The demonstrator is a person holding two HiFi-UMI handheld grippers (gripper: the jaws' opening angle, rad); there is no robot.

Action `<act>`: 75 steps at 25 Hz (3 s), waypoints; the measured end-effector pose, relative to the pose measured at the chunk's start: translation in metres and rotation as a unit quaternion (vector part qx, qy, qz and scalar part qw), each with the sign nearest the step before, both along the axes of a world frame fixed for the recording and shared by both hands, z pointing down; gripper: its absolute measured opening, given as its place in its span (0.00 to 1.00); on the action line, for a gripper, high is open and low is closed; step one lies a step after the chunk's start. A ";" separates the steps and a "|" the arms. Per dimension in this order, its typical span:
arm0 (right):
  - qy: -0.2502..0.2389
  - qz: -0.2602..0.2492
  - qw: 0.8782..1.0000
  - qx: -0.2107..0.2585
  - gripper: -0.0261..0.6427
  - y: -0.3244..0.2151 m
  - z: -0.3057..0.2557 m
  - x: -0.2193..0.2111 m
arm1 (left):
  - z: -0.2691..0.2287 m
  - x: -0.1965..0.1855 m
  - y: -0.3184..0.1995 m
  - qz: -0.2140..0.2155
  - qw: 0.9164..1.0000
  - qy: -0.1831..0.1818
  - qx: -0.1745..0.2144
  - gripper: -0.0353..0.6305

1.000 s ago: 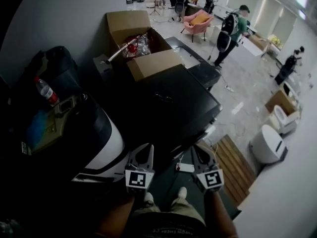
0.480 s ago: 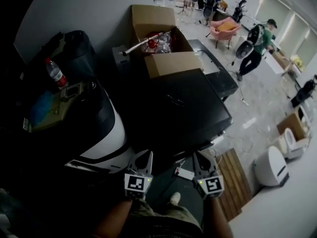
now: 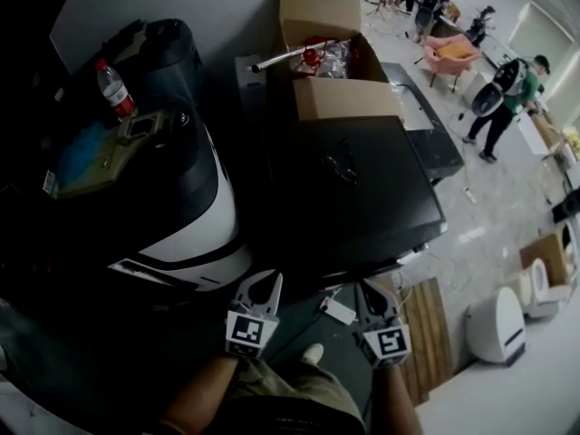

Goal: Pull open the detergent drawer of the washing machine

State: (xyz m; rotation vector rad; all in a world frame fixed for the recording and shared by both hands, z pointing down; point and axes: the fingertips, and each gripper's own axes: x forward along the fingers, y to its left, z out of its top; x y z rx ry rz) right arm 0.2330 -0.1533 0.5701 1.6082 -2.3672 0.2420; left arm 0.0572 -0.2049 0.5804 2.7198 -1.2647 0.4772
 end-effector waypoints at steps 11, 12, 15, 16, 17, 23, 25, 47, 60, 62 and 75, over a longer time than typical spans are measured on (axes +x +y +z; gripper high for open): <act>0.018 -0.033 0.999 -0.016 0.02 -0.001 0.035 0.012 | 0.048 0.009 0.009 -0.004 1.000 -0.010 -0.026 0.06; 0.020 -0.037 0.999 -0.018 0.02 -0.002 0.038 0.013 | 0.053 0.011 0.010 -0.002 0.999 -0.012 -0.030 0.06; 0.028 -0.048 0.998 -0.037 0.02 -0.002 0.056 0.015 | 0.067 0.013 0.014 -0.002 0.999 -0.018 -0.040 0.06; 0.029 -0.049 0.997 -0.043 0.02 -0.002 0.061 0.016 | 0.074 0.012 0.016 -0.004 0.999 -0.023 -0.045 0.06; 0.030 -0.050 0.997 -0.047 0.02 -0.002 0.066 0.019 | 0.081 0.011 0.017 -0.007 0.998 -0.027 -0.052 0.06; 0.025 -0.047 0.996 -0.074 0.02 -0.008 0.098 0.024 | 0.109 0.011 0.022 0.003 0.996 -0.049 -0.079 0.06; 0.029 -0.045 0.995 -0.086 0.02 -0.009 0.108 0.027 | 0.114 0.014 0.023 0.014 0.995 -0.063 -0.075 0.06; 0.074 -0.072 0.982 -0.156 0.28 -0.037 0.165 0.039 | 0.155 0.032 0.015 0.060 0.987 -0.089 -0.118 0.26; 0.058 -0.092 0.978 -0.178 0.28 -0.041 0.181 0.031 | 0.161 0.039 0.014 0.054 0.985 -0.092 -0.136 0.24; 0.050 -0.092 0.979 -0.174 0.28 -0.041 0.182 0.030 | 0.161 0.037 0.012 0.048 0.985 -0.088 -0.138 0.19; 0.049 -0.059 0.979 -0.191 0.22 -0.036 0.185 0.039 | 0.162 0.037 0.020 0.035 0.984 -0.087 -0.149 0.16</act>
